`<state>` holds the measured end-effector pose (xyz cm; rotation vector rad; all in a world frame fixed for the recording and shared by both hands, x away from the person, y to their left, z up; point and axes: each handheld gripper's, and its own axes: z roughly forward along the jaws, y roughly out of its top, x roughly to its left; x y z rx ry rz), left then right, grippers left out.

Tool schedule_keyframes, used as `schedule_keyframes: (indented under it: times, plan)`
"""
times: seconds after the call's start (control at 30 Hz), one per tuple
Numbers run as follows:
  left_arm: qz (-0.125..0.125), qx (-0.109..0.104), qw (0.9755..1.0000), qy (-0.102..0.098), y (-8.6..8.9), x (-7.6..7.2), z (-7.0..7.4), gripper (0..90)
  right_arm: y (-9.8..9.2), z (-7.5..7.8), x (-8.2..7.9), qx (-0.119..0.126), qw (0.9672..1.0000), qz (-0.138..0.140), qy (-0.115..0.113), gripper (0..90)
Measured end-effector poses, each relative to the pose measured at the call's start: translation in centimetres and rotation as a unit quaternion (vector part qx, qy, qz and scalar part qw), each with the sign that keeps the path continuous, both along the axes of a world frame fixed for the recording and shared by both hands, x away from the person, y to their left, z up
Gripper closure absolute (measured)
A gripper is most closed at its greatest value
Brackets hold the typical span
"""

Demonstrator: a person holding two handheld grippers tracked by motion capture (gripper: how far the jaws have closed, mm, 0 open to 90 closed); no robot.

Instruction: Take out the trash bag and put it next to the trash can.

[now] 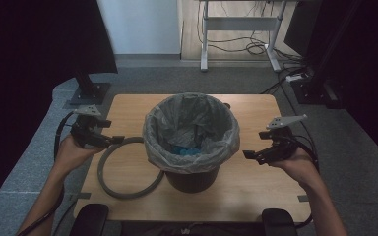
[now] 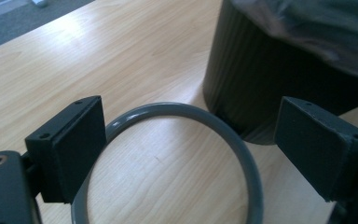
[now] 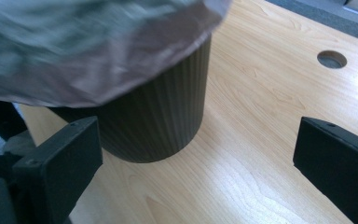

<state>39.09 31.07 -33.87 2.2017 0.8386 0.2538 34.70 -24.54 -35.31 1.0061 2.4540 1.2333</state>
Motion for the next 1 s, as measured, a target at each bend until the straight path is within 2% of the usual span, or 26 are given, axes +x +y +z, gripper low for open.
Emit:
schedule_keyframes:
  times: [0.13,0.2,0.27,0.4,0.6,0.67,0.73,0.8,0.87,1.0]
  plan:
    - [-0.016,0.004,0.9999,-0.004,-0.7,-0.5,1.5,9.0,0.4,1.6,-0.6,-0.009,0.9999,0.013,-0.007,1.9]
    - [-0.026,-0.001,0.9997,-0.005,-1.0,-0.7,2.2,10.7,0.6,2.4,-0.8,-0.009,0.9997,0.017,-0.012,1.9]
    - [-0.04,-0.017,0.999,-0.005,-1.3,-1.0,3.2,12.1,0.7,3.1,-1.0,-0.008,0.9997,0.02,-0.015,2.0]
    - [-0.056,-0.023,0.9981,-0.014,-2.0,-1.6,4.5,12.2,1.2,4.8,-1.6,-0.001,0.9993,0.033,-0.018,2.1]
    - [-0.086,-0.016,0.9958,-0.027,-3.6,-2.8,6.6,12.1,2.6,6.8,-2.4,-0.001,0.9982,0.056,-0.023,2.1]
    - [-0.094,-0.017,0.9951,-0.025,-4.1,-3.0,7.0,12.0,3.1,7.2,-2.5,-0.004,0.9979,0.061,-0.023,2.1]
    - [-0.099,-0.007,0.9945,-0.035,-4.7,-3.4,7.7,12.0,3.6,7.6,-2.6,-0.008,0.9975,0.066,-0.024,2.1]
    - [-0.105,-0.009,0.9937,-0.036,-5.1,-3.6,8.1,12.0,4.3,8.0,-2.7,-0.01,0.9968,0.075,-0.027,2.1]
    - [-0.113,-0.013,0.9928,-0.036,-5.6,-3.7,8.3,12.2,4.9,8.2,-2.7,-0.012,0.9962,0.082,-0.027,2.2]
    - [-0.131,-0.006,0.9907,-0.035,-6.9,-4.1,8.2,12.4,6.4,8.4,-2.5,-0.017,0.9946,0.099,-0.025,2.5]
